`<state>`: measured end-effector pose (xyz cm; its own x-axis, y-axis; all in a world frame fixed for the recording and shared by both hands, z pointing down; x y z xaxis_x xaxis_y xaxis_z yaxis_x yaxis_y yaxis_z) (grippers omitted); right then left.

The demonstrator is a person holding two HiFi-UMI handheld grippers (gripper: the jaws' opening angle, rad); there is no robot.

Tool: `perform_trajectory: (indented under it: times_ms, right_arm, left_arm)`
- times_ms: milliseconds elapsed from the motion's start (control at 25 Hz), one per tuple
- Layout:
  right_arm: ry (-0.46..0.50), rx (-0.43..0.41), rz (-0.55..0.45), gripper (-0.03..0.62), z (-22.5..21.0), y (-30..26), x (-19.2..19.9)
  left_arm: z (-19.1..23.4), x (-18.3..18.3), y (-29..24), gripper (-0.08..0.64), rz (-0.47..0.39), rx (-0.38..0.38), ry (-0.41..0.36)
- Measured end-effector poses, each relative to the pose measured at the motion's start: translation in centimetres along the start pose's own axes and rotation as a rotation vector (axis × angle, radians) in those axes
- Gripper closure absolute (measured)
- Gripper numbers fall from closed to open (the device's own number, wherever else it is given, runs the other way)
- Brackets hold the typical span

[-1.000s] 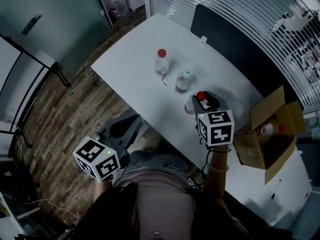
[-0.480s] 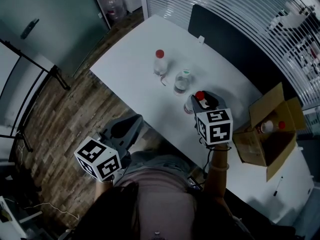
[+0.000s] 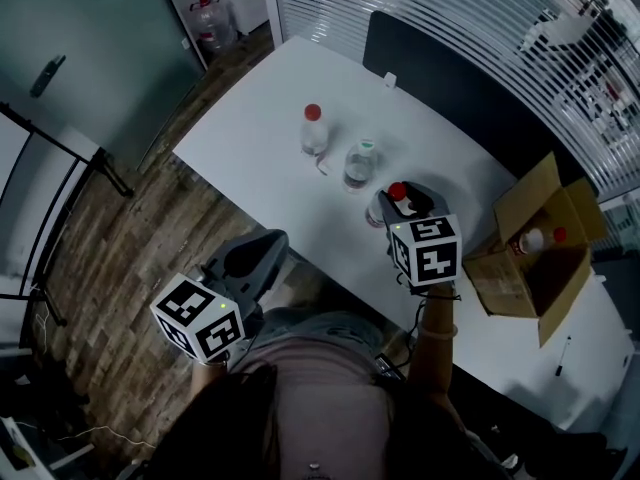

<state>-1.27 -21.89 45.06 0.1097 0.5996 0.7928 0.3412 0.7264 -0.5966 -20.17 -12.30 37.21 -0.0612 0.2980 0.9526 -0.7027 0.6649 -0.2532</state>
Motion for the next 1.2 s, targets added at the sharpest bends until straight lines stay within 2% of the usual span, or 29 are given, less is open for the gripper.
perform_trajectory:
  times_ms: [400,640,800,1000,1200]
  right_arm:
    - [-0.053,0.095,-0.052,0.420,-0.1,0.8,0.3]
    - [-0.060,0.118,-0.087,0.420,0.0,2.5,0.6]
    - [-0.055,0.108,-0.094,0.420,0.4,4.3,1.3]
    - [-0.057,0.092,-0.117,0.420,1.0,7.4,2.7]
    - [-0.049,0.072,-0.131,0.422,2.1,11.8,4.2]
  left_arm:
    - [0.4,0.4,1.7,0.551,-0.009,0.047,-0.015]
    - [-0.6,0.4,2.6,0.551,-0.019,0.052,-0.020]
    - [-2.5,-0.1,2.9,0.551,-0.011,0.053,-0.027]
    - [-5.6,0.5,3.7,0.551,-0.055,0.073,-0.033]
    - [-9.7,0.3,5.6,0.551,-0.041,0.057,-0.019]
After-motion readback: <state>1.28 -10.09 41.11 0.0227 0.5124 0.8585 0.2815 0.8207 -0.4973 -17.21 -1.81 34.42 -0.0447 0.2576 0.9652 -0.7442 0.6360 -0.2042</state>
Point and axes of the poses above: the fingertips, and each gripper's own axes: y backward along the fingers, z to its left, x out of its underside, the point moved 2 cm from there along y, backward along the fingers, and after that the axes turned 12 degrees about -y, right-handed, at the moved point
